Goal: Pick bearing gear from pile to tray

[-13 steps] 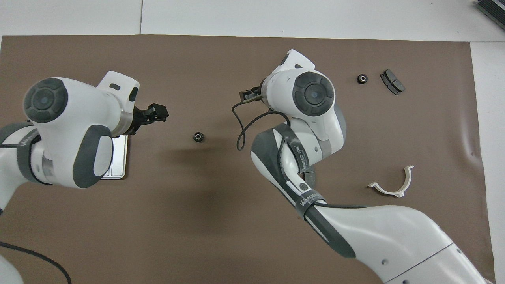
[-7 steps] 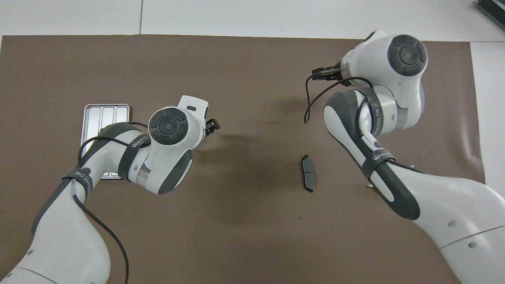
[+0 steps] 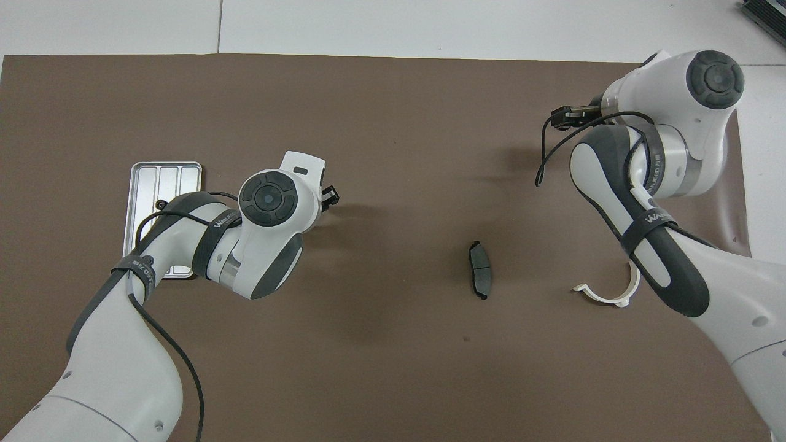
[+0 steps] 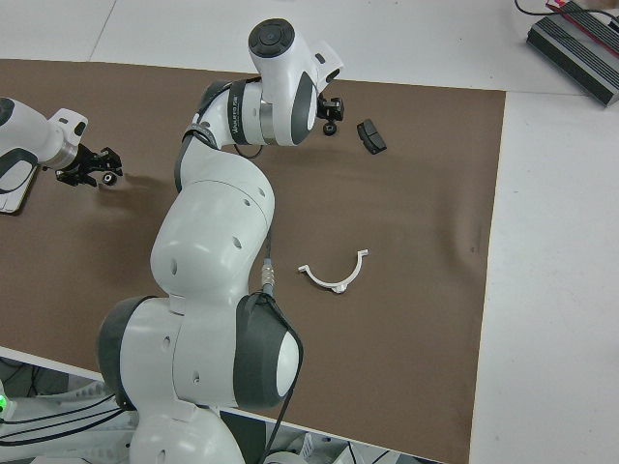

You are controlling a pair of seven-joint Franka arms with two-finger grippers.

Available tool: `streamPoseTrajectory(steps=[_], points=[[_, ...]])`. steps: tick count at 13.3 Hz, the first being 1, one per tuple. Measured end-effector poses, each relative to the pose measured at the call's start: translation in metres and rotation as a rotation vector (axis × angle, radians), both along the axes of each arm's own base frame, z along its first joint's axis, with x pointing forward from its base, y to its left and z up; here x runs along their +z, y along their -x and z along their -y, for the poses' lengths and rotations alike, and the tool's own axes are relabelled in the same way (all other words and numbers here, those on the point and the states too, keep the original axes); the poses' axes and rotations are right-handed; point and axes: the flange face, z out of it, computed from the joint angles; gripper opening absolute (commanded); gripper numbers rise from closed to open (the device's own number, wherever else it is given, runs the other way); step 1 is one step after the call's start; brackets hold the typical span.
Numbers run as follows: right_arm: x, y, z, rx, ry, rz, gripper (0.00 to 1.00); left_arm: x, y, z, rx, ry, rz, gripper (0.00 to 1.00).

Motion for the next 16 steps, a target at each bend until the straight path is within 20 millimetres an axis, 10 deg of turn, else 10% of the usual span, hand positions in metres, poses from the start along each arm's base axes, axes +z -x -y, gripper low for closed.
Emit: streamPoseTrajectory(steps=[7, 9, 16], points=[[-0.046, -0.007, 0.029, 0.001, 0.035, 0.016, 0.77, -0.001, 0.001, 0.001, 0.0, 0.0, -0.002, 0.57], [-0.061, -0.013, 0.034, -0.003, 0.036, 0.058, 0.75, -0.003, 0.002, 0.0, -0.001, 0.001, 0.0, 0.0], [-0.059, -0.02, 0.02, 0.017, 0.03, 0.156, 0.75, -0.002, 0.002, -0.001, -0.007, -0.004, 0.005, 0.0]])
